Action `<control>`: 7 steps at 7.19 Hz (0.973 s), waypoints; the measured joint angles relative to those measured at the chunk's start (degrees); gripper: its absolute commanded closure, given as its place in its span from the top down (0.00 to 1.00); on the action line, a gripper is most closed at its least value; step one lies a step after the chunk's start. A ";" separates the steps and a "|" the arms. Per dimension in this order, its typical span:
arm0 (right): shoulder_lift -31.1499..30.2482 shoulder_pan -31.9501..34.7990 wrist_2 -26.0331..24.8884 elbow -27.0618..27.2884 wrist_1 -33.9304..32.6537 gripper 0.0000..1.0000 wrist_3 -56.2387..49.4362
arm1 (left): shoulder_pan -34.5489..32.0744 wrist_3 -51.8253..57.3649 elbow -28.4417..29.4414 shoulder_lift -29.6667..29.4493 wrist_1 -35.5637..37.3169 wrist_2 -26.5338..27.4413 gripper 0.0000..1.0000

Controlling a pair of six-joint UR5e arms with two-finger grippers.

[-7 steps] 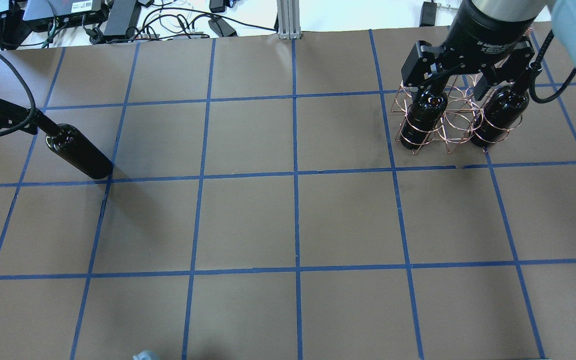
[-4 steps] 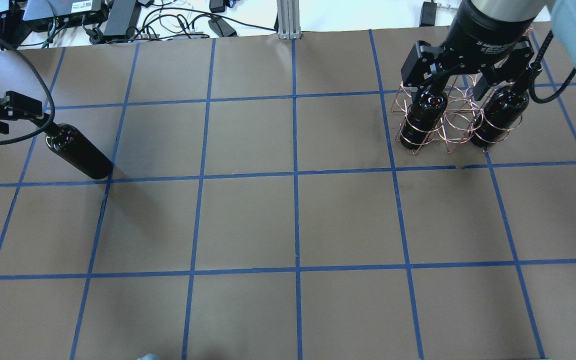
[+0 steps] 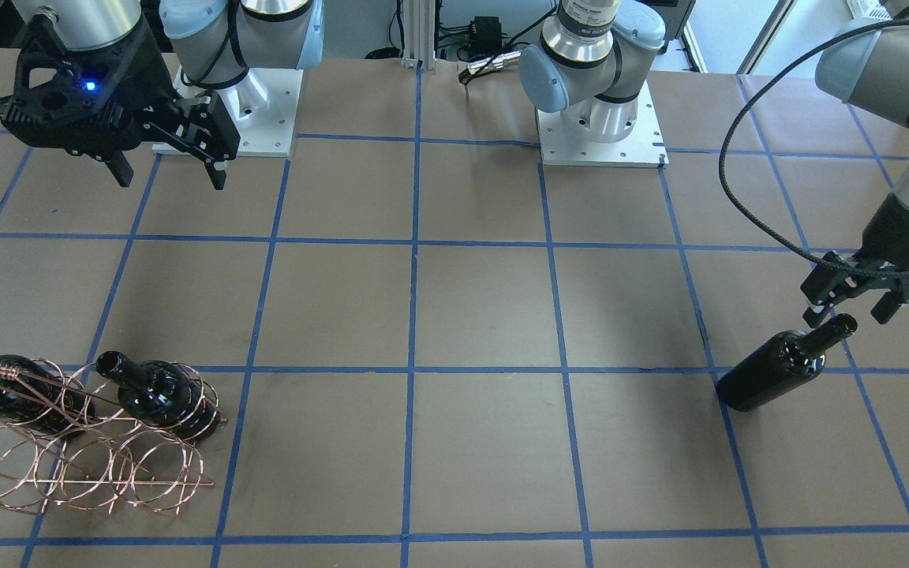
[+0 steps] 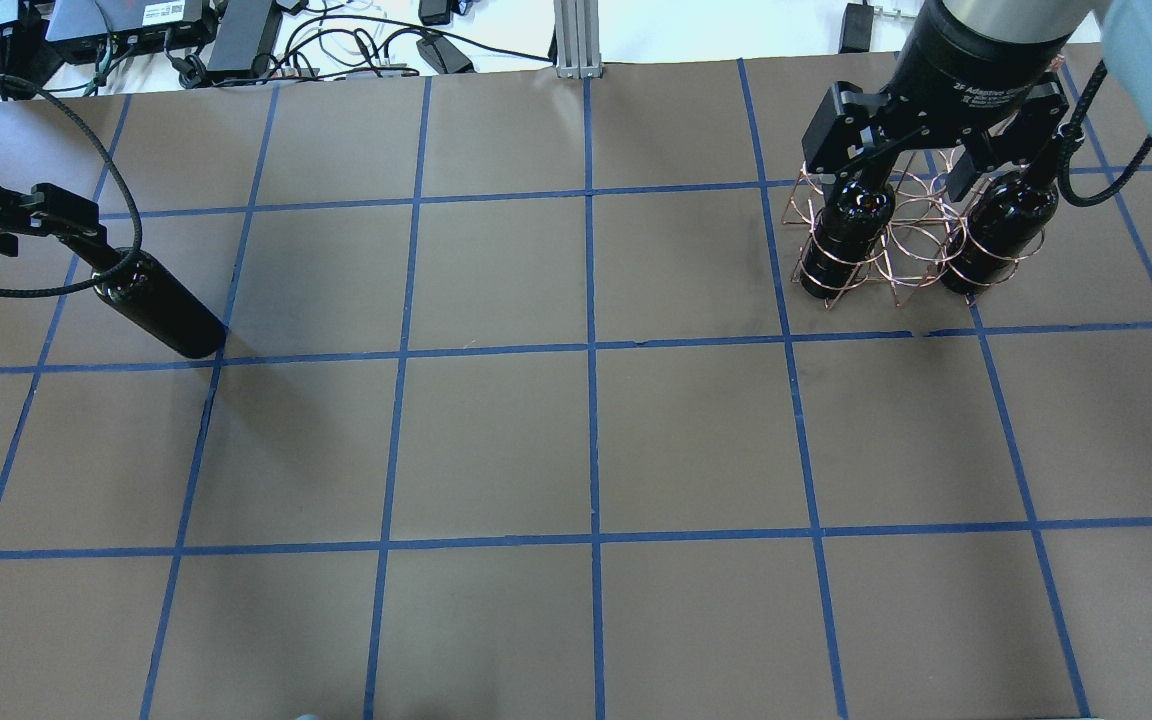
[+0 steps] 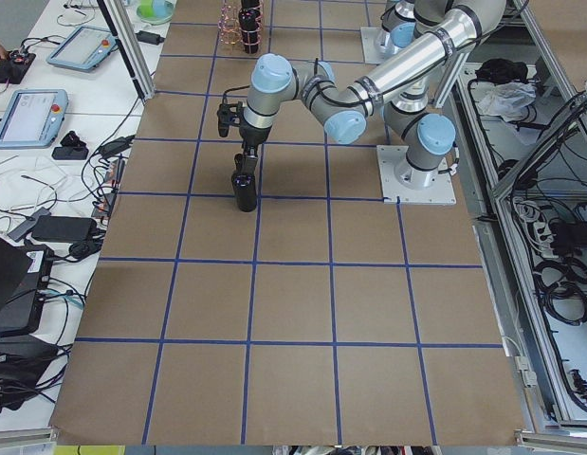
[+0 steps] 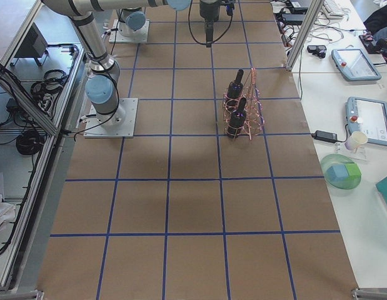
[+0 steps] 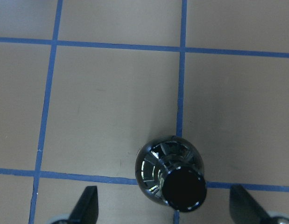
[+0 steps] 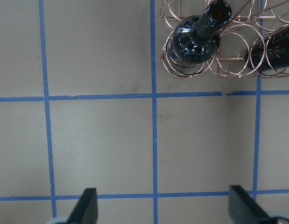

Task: Place wine into wine basket
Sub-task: 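Close the left gripper around the bottle's neck end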

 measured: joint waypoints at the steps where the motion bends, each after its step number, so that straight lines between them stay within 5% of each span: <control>1: 0.01 -0.01 -0.45 0.02 0.04 1.00 -0.03 | -0.39 -0.17 0.00 -0.58 0.73 0.06 0.83; 6: 0.07 0.02 -2.26 0.09 0.18 1.00 -0.12 | -0.93 -0.65 0.06 -1.87 2.67 -0.72 0.45; 7: 0.07 0.03 -2.33 0.09 0.12 1.00 -0.11 | -0.93 -0.69 0.07 -1.97 2.72 -1.63 0.27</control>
